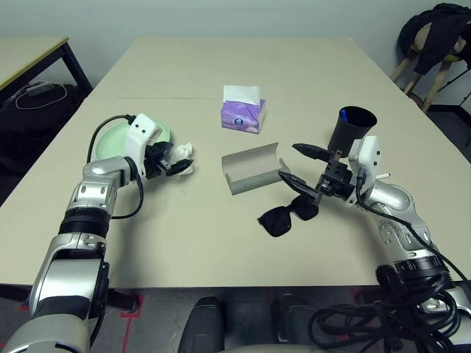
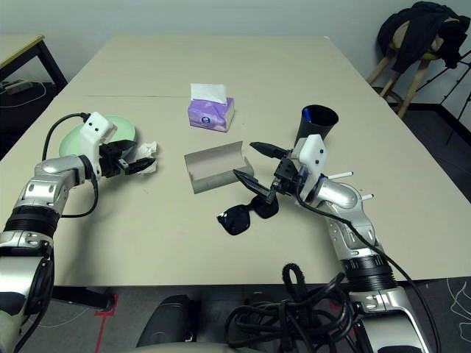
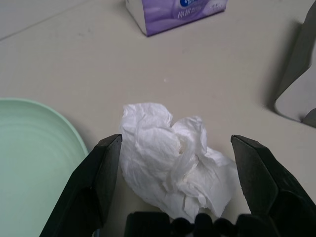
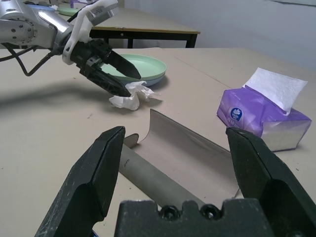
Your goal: Organize and tidy the items on the table.
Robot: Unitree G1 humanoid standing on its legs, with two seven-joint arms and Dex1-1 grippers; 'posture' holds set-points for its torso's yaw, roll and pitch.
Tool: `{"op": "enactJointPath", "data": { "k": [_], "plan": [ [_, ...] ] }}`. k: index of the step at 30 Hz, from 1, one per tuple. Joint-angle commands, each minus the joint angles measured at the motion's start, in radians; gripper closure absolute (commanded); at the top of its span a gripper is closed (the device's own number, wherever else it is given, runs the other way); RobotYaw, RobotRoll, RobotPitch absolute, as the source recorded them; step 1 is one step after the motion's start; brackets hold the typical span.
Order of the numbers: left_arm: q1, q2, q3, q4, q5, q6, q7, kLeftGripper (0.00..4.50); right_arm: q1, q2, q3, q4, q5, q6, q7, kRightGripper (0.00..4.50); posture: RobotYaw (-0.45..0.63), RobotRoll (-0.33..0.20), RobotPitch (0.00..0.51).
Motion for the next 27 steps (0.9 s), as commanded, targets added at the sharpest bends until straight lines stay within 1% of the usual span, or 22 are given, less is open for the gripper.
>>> {"op": "enactJointPath", "data": {
  "k": [1, 4, 7, 10, 11, 13, 14, 17, 18, 22, 23, 27],
  "plan": [
    [-0.009, -0.01, -0.015, 0.027, 0.021, 0.023, 0.001, 0.04, 0.006, -0.008, 0.001, -0.007, -0.009, -0.003, 0.0, 0.0, 0.07, 0.0, 0.045],
    [-0.015, -0.012, -0.021, 0.044, 0.034, 0.041, 0.001, 0.04, 0.006, -0.009, -0.001, -0.003, -0.009, -0.008, 0.002, 0.0, 0.07, 0.0, 0.045],
    [-0.019, -0.009, -0.04, 0.064, 0.071, 0.015, 0.018, 0.04, 0.007, -0.008, -0.002, 0.001, -0.009, -0.013, 0.002, 0.0, 0.06, 0.0, 0.044],
    [-0.024, -0.013, -0.031, 0.075, 0.073, 0.011, 0.02, 0.04, 0.012, -0.006, -0.001, 0.001, -0.01, -0.017, 0.001, 0.0, 0.06, 0.0, 0.044],
    [-0.025, -0.014, -0.026, 0.076, 0.071, 0.006, 0.024, 0.2, 0.013, -0.006, -0.001, 0.001, -0.01, -0.019, 0.001, 0.0, 0.06, 0.0, 0.043],
    [-0.028, -0.012, -0.022, 0.076, 0.071, 0.003, 0.026, 0.63, 0.014, -0.004, 0.001, 0.003, -0.01, -0.021, 0.0, 0.0, 0.06, 0.0, 0.044],
    [-0.028, -0.011, -0.022, 0.075, 0.07, 0.001, 0.024, 0.93, 0.015, -0.004, 0.001, 0.003, -0.01, -0.021, 0.0, 0.0, 0.06, 0.0, 0.044],
    [-0.025, -0.008, -0.017, 0.051, 0.06, 0.007, 0.015, 2.18, 0.013, -0.002, 0.002, 0.007, -0.011, -0.024, 0.001, 0.0, 0.07, 0.0, 0.044],
    [-0.025, -0.01, -0.01, 0.041, 0.05, 0.015, 0.014, 2.52, 0.013, -0.002, 0.003, 0.009, -0.01, -0.025, 0.002, 0.0, 0.07, 0.0, 0.044],
    [-0.021, -0.016, 0.017, -0.01, 0.015, 0.053, 0.005, 4.16, 0.011, -0.001, 0.004, 0.012, -0.01, -0.027, 0.003, 0.0, 0.07, 0.0, 0.044],
    [-0.018, -0.016, 0.021, -0.026, 0.009, 0.06, 0.001, 4.48, 0.011, -0.001, 0.004, 0.013, -0.01, -0.027, 0.003, 0.0, 0.07, 0.0, 0.044],
    [-0.001, -0.003, 0.02, -0.11, -0.01, 0.11, -0.037, 4.48, 0.009, -0.002, 0.005, 0.016, -0.01, -0.027, 0.007, 0.0, 0.08, 0.0, 0.045]
  ]
}}
